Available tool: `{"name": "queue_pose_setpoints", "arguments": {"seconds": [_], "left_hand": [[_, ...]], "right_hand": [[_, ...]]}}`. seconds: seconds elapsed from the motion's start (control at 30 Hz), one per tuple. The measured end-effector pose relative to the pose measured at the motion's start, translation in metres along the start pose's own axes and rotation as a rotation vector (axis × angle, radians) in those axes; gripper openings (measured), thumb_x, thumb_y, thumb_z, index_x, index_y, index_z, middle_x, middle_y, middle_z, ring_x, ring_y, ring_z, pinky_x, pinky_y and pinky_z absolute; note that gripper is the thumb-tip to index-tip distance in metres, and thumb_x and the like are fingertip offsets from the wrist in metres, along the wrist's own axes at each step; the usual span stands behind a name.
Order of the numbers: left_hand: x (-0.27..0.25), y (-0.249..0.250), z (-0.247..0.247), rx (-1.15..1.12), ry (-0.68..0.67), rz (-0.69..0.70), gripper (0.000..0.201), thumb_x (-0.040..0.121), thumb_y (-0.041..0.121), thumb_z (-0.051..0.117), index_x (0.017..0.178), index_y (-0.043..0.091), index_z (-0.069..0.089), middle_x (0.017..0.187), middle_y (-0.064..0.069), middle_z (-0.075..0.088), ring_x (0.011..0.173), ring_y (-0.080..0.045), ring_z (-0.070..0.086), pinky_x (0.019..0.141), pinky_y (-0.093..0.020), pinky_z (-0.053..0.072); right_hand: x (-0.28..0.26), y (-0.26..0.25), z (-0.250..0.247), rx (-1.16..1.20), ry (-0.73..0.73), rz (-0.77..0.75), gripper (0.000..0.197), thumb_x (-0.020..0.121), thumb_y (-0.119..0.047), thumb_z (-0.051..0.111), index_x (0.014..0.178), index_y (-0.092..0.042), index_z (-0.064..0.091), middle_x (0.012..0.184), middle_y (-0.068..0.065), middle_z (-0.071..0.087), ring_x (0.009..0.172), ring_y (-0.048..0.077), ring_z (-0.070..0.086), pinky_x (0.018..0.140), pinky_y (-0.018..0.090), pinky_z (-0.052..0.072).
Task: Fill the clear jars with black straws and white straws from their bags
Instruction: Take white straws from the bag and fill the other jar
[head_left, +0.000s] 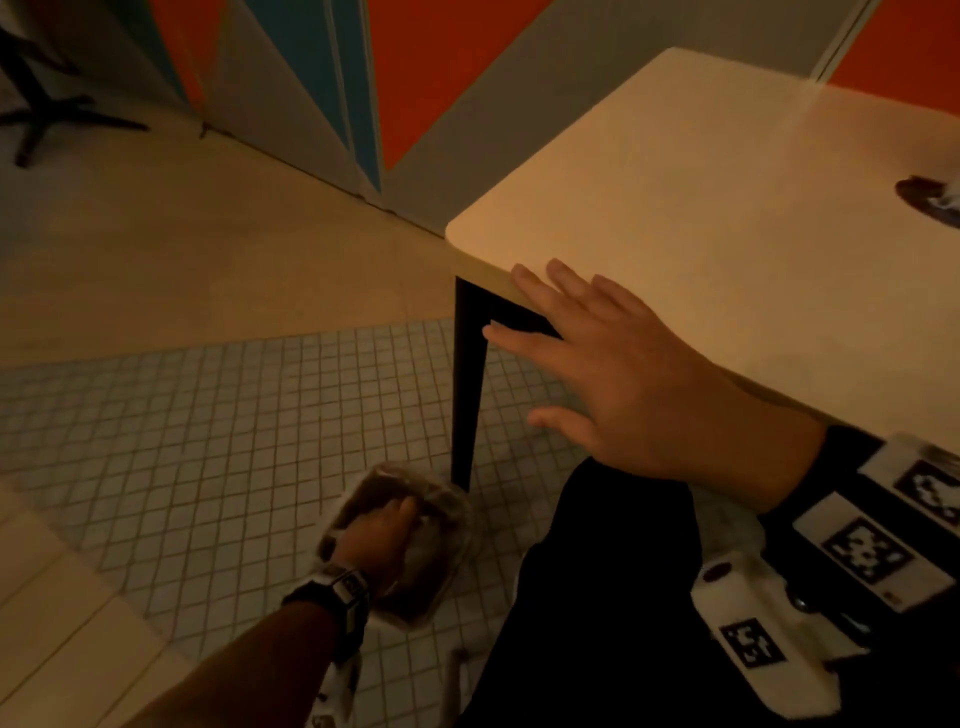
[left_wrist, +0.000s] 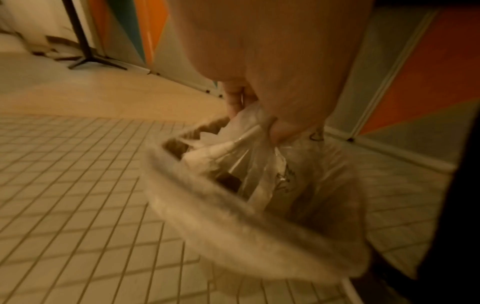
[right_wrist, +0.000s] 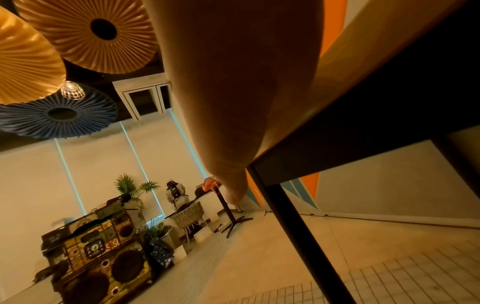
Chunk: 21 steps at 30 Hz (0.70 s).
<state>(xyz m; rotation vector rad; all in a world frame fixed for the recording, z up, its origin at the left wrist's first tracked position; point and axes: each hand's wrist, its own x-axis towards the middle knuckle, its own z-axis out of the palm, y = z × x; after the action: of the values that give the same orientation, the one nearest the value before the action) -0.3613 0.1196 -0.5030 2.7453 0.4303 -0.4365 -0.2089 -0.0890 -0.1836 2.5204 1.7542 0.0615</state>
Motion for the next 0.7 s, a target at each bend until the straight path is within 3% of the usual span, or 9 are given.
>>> {"name": "queue_pose_setpoints", "arguments": {"seconds": [0.07, 0.13, 0.23, 0.3, 0.37, 0.5, 0.6, 0.7], "left_hand": [[0.014, -0.006, 0.031, 0.126, -0.073, -0.014, 0.058, 0.092, 0.052, 0.047, 0.143, 0.029, 0.035, 0.141, 0.003, 0.047, 0.124, -0.020, 0.051, 0.101, -0.041, 0.042], [0.019, -0.005, 0.056, 0.317, -0.176, 0.131, 0.057, 0.092, 0.060, 0.037, 0.141, 0.031, 0.042, 0.145, 0.003, 0.046, 0.130, -0.023, 0.045, 0.109, -0.044, 0.035], [0.020, 0.012, 0.055, 0.297, -0.219, 0.109, 0.057, 0.095, 0.043, 0.048, 0.147, 0.022, 0.040, 0.157, -0.007, 0.031, 0.143, -0.034, 0.031, 0.117, -0.053, 0.025], [0.019, 0.024, 0.018, 0.188, -0.216, 0.104, 0.050, 0.098, 0.031, 0.050, 0.146, 0.019, 0.044, 0.155, -0.011, 0.036, 0.141, -0.032, 0.035, 0.116, -0.047, 0.029], [0.011, 0.035, -0.031, 0.107, -0.257, 0.144, 0.043, 0.100, 0.030, 0.049, 0.142, 0.017, 0.050, 0.146, -0.009, 0.049, 0.133, -0.027, 0.047, 0.110, -0.035, 0.037], [-0.021, 0.071, -0.146, 0.040, -0.259, 0.181, 0.040, 0.097, 0.039, 0.051, 0.136, 0.033, 0.054, 0.136, 0.005, 0.057, 0.122, -0.017, 0.055, 0.101, -0.034, 0.045], [-0.060, 0.116, -0.245, 0.136, -0.094, 0.320, 0.030, 0.097, 0.041, 0.053, 0.124, 0.034, 0.063, 0.122, 0.006, 0.064, 0.106, -0.013, 0.061, 0.087, -0.031, 0.050], [-0.097, 0.169, -0.323, 0.189, 0.147, 0.469, 0.022, 0.095, 0.045, 0.054, 0.104, 0.030, 0.069, 0.099, 0.008, 0.070, 0.087, -0.011, 0.062, 0.075, -0.032, 0.053]], "right_hand": [[-0.002, 0.003, 0.001, 0.031, 0.016, -0.014, 0.078, 0.092, -0.053, 0.059, 0.159, -0.034, 0.023, 0.169, 0.006, -0.001, 0.156, 0.027, -0.003, 0.125, 0.043, 0.002], [-0.003, 0.003, 0.001, 0.027, 0.022, -0.027, 0.079, 0.091, -0.053, 0.060, 0.158, -0.032, 0.025, 0.169, 0.006, 0.000, 0.156, 0.027, -0.002, 0.125, 0.044, 0.002], [-0.001, 0.004, 0.000, 0.025, 0.006, -0.021, 0.080, 0.091, -0.052, 0.061, 0.159, -0.033, 0.023, 0.169, 0.004, -0.003, 0.155, 0.025, -0.004, 0.124, 0.042, 0.000], [-0.001, 0.003, -0.001, 0.047, 0.013, -0.021, 0.079, 0.091, -0.049, 0.064, 0.158, -0.032, 0.026, 0.169, 0.004, -0.002, 0.156, 0.025, -0.004, 0.124, 0.042, 0.000], [-0.002, 0.002, -0.004, 0.075, -0.003, -0.022, 0.078, 0.092, -0.046, 0.064, 0.158, -0.033, 0.025, 0.169, 0.001, -0.005, 0.155, 0.023, -0.008, 0.125, 0.041, -0.002], [0.001, 0.001, -0.012, 0.153, -0.020, 0.008, 0.069, 0.101, -0.039, 0.055, 0.159, -0.035, 0.019, 0.167, -0.004, -0.013, 0.154, 0.015, -0.014, 0.123, 0.032, -0.010], [-0.014, 0.002, -0.025, 0.324, 0.026, 0.098, 0.067, 0.103, -0.033, 0.053, 0.159, -0.037, 0.016, 0.168, -0.007, -0.006, 0.153, 0.007, -0.004, 0.122, 0.021, -0.003], [-0.052, 0.013, -0.046, 0.439, 0.112, 0.214, 0.068, 0.103, -0.037, 0.054, 0.158, -0.044, 0.015, 0.167, -0.017, 0.004, 0.152, 0.001, 0.006, 0.122, 0.024, 0.015]]}}
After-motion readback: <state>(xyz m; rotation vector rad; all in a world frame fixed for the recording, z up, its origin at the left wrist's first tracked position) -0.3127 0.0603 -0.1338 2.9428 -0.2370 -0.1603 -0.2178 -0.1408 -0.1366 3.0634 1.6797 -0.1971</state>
